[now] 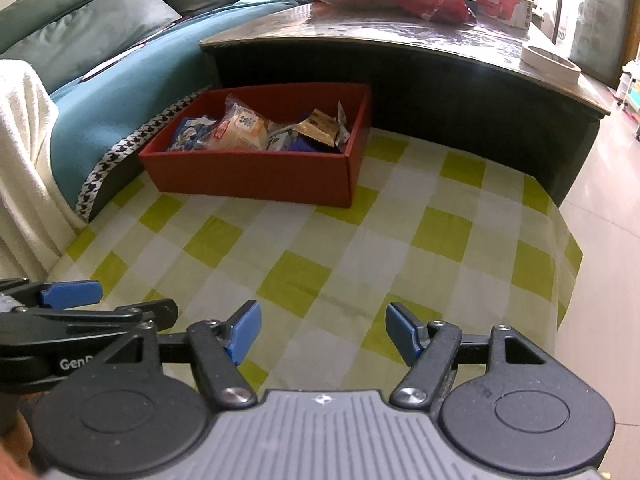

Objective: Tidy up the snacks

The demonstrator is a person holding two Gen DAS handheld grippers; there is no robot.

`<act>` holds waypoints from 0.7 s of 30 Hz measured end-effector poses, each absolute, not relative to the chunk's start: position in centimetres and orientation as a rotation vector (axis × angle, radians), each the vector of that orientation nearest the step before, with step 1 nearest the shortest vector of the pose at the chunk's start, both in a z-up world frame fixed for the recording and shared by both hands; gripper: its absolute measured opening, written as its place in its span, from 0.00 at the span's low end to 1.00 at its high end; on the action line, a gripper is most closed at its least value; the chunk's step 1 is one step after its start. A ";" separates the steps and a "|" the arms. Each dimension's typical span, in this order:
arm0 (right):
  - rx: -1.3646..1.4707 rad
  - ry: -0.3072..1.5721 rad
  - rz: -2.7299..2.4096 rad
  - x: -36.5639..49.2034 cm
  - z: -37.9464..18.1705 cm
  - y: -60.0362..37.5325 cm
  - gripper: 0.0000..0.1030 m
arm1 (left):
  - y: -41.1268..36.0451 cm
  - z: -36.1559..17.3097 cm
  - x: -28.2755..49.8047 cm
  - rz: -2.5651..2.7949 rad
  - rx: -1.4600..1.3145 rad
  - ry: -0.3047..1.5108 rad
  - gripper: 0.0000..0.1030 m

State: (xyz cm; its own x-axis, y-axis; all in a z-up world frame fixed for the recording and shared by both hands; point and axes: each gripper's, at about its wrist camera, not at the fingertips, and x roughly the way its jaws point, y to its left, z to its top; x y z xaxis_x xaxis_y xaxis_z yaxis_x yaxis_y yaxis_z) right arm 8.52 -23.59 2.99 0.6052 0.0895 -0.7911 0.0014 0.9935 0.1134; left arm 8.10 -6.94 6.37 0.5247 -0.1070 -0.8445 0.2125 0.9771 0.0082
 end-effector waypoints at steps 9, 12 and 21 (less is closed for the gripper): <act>0.098 0.922 0.057 7.1 2.8 -23.0 0.68 | -6.5 6.4 6.2 -0.191 0.142 0.985 0.77; 0.096 0.920 0.060 6.9 2.9 -22.9 0.68 | -6.3 6.4 6.0 -0.191 0.139 0.983 0.77; 0.096 0.918 0.065 6.7 2.8 -22.7 0.68 | -6.1 6.5 5.5 -0.177 0.141 0.974 0.79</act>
